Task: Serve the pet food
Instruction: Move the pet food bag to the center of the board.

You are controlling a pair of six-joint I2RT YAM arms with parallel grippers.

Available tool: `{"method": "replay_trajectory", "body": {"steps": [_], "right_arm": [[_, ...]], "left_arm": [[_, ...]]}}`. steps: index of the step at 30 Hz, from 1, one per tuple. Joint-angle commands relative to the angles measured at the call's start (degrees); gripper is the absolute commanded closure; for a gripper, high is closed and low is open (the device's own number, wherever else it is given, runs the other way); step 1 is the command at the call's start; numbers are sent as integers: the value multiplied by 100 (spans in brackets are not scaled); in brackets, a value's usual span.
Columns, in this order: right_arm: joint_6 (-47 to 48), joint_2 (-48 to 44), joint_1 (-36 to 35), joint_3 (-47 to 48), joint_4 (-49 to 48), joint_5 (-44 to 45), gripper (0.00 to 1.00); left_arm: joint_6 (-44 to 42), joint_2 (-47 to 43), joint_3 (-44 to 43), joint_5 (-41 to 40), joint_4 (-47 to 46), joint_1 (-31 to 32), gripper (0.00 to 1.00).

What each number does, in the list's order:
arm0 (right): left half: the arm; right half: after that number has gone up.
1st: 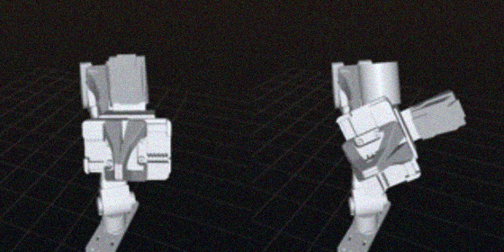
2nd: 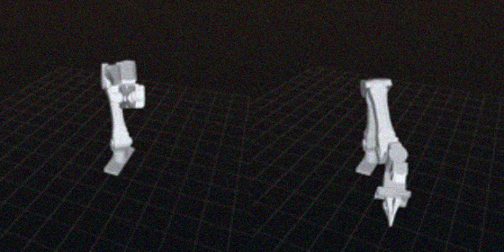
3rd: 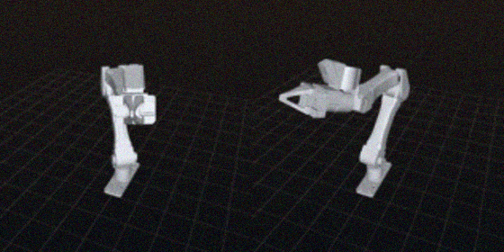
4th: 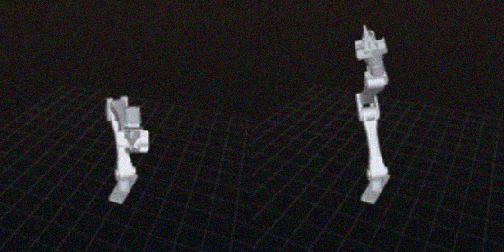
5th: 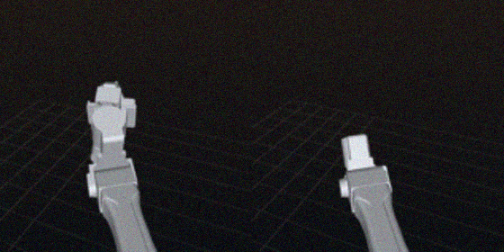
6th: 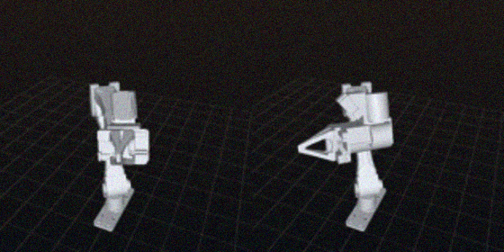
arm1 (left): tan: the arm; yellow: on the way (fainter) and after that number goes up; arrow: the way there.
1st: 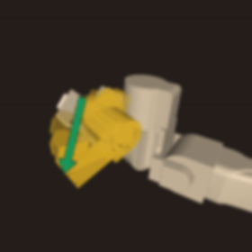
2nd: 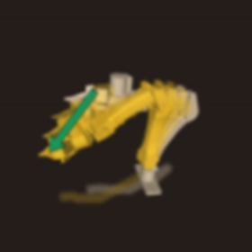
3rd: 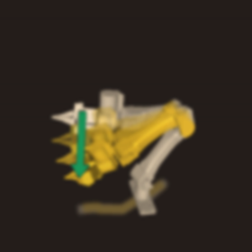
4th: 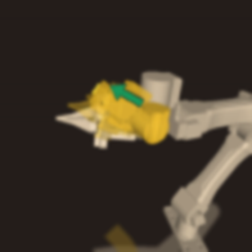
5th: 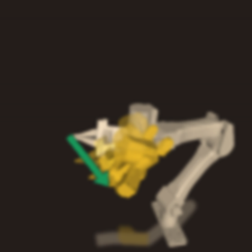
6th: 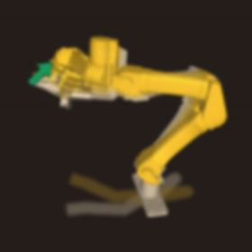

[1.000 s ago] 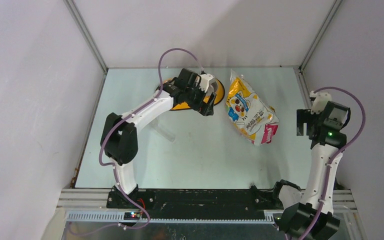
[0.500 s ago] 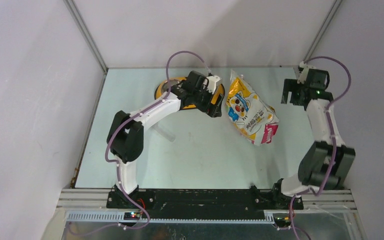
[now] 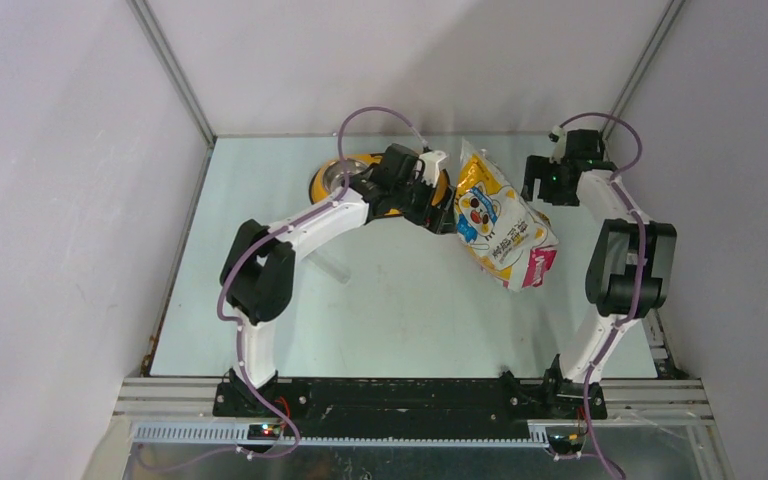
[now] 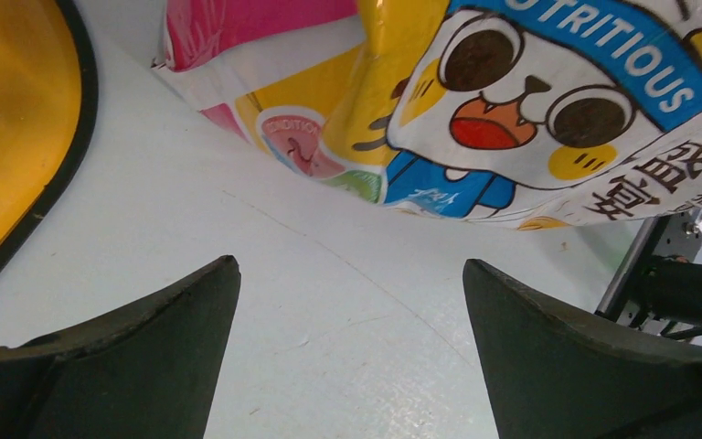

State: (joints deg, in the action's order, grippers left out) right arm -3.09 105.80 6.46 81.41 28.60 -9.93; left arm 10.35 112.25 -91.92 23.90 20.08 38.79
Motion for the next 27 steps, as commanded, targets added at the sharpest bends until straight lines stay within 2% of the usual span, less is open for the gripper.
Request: {"method": "replay_trajectory", "body": {"steps": [1, 13, 27], "right_arm": [[-74, 301, -54, 331, 87, -484, 14], [169, 732, -108, 435, 456, -1112, 16], [611, 987, -368, 587, 912, -1725, 19]], "left_arm": [[375, 46, -46, 82, -348, 173, 2], [537, 593, -311, -129, -213, 356, 12], [603, 551, -387, -199, -153, 469, 12]]}}
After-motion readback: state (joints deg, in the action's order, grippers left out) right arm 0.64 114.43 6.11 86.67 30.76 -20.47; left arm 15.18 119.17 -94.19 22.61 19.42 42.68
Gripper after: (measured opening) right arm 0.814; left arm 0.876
